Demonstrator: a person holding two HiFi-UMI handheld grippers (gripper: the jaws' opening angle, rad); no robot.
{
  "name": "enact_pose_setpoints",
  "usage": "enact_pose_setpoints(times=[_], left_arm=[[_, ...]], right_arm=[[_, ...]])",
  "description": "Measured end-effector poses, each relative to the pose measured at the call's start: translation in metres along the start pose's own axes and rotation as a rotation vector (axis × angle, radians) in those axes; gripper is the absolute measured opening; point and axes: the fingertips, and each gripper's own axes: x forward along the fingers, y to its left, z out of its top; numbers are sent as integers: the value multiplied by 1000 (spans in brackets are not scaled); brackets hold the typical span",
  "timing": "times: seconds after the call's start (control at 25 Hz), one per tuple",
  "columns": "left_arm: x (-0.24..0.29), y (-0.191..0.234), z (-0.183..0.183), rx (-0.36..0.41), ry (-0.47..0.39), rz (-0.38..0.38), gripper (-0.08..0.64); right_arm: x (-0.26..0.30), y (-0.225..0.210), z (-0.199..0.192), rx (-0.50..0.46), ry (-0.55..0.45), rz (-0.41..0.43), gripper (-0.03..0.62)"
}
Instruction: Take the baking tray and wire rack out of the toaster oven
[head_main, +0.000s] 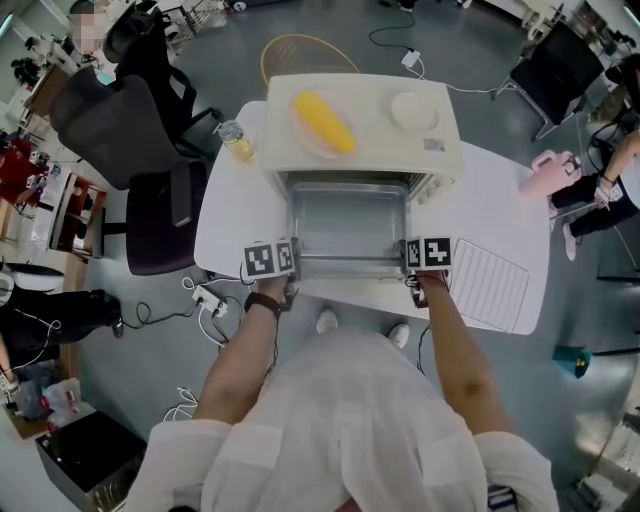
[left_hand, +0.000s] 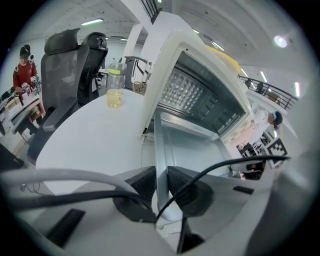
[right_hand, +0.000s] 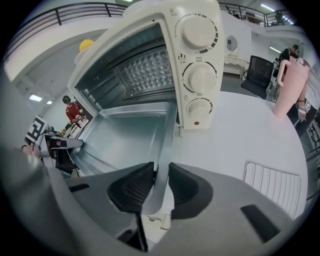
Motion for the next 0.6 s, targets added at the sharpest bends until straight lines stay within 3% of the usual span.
enact_pose_setpoints(times=[0.6], left_arm=[[-28, -37, -47, -12, -22, -9, 61]], right_arm=[[-46, -13, -45, 11, -55, 13, 91]])
